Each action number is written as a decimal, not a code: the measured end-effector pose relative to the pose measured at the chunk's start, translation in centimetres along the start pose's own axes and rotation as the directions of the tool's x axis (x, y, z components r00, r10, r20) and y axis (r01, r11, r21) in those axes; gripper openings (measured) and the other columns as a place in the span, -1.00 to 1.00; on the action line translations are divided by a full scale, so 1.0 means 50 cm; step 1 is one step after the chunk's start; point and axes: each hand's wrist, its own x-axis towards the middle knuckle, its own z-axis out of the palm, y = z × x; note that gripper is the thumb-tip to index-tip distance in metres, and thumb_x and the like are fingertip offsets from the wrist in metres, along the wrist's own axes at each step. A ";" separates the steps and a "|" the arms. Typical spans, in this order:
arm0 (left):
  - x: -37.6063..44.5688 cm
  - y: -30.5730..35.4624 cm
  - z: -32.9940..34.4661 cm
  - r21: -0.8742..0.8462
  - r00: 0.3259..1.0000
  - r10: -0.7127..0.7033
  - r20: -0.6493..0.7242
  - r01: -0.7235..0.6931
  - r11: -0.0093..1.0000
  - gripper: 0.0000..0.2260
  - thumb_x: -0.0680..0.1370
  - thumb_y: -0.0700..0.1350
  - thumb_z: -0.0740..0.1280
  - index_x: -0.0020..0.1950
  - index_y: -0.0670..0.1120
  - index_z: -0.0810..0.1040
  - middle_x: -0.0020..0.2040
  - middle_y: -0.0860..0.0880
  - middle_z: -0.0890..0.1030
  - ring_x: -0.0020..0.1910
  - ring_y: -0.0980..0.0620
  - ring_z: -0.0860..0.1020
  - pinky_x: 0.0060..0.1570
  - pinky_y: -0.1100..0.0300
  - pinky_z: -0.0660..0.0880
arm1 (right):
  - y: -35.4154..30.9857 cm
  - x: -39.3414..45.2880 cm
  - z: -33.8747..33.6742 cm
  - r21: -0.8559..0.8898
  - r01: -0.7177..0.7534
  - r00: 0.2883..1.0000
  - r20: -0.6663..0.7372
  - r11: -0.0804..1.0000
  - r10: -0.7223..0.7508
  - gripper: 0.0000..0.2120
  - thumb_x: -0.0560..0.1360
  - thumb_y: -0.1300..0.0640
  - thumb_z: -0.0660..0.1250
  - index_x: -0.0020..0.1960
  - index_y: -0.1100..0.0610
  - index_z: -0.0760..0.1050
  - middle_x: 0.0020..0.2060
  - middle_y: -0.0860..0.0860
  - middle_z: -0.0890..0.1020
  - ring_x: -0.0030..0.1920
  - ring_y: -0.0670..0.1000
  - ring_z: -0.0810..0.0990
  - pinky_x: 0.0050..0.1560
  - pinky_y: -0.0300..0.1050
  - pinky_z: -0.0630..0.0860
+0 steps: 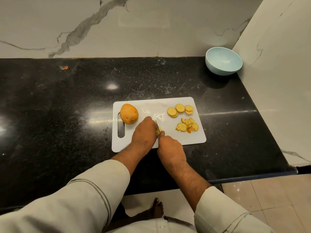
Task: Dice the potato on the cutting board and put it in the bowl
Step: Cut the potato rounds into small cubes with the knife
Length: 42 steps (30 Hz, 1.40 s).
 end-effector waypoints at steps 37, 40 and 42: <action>-0.015 -0.009 -0.006 0.020 0.999 0.036 -0.030 -0.036 0.999 -0.94 0.50 -0.20 0.33 -0.14 -0.15 0.59 -0.14 -0.10 0.52 -0.14 -0.08 0.52 -0.22 0.12 0.42 | 0.013 -0.003 0.006 -0.024 0.044 0.997 -0.058 0.999 -0.045 -0.45 0.61 0.19 0.04 0.57 0.12 -0.01 -0.06 0.11 0.57 -0.13 0.14 0.58 -0.28 -0.02 0.34; -0.007 -0.001 -0.015 0.091 0.999 0.039 0.012 -0.040 0.995 -0.93 0.51 -0.22 0.31 -0.18 -0.14 0.54 -0.19 -0.09 0.47 -0.21 -0.05 0.48 -0.25 0.15 0.38 | 0.007 0.001 0.009 -0.007 0.044 0.998 -0.045 0.999 -0.044 -0.43 0.60 0.22 0.04 0.57 0.14 -0.03 -0.07 0.12 0.57 -0.13 0.15 0.58 -0.28 -0.01 0.35; 0.000 0.002 -0.020 0.107 0.998 0.043 0.037 -0.046 0.993 -0.92 0.50 -0.24 0.31 -0.19 -0.14 0.52 -0.19 -0.11 0.48 -0.21 -0.06 0.47 -0.23 0.15 0.37 | 0.006 0.002 0.010 -0.001 0.048 0.998 -0.038 0.999 -0.048 -0.43 0.60 0.22 0.05 0.57 0.14 -0.06 -0.06 0.13 0.57 -0.13 0.14 0.58 -0.27 -0.02 0.35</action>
